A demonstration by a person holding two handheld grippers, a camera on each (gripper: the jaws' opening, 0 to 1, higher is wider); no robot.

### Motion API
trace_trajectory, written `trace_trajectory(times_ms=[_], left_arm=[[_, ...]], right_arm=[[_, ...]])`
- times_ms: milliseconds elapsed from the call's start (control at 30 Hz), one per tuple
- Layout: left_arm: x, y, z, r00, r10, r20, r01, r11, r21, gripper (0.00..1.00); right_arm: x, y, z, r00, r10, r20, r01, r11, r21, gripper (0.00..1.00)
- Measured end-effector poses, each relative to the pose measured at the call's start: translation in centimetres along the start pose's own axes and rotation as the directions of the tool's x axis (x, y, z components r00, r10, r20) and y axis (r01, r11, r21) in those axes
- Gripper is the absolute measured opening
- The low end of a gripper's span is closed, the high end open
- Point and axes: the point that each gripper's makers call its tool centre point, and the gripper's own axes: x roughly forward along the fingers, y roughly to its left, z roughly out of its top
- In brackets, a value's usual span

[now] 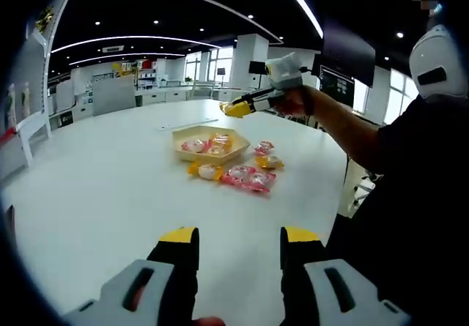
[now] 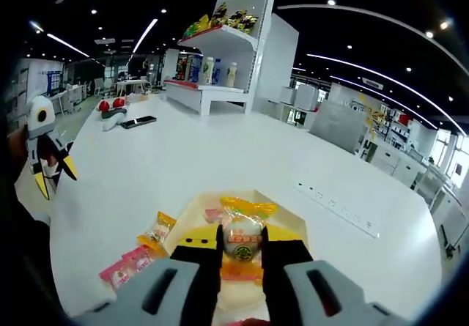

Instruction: Pick up the marshmallows scattered on the table and place them into the bowl on the table

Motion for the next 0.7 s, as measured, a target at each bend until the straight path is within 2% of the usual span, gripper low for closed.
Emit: trace_trajectory(times_ms=[233,700], left_arm=[[-0.2,-0.2,0.0,1.000,-0.001,-0.002,0.001,1.000,0.000,0.45],[-0.2,-0.3,0.1,1.000,-0.004,-0.001,0.004,1.000,0.004,0.45]], right_arm=[[0.3,0.0,0.5,1.000,0.001,0.005,0.000,1.000,-0.009,0.22],[1.9,-2.7,0.8,1.000,-0.028,0.000,0.028,1.000,-0.010,0.22]])
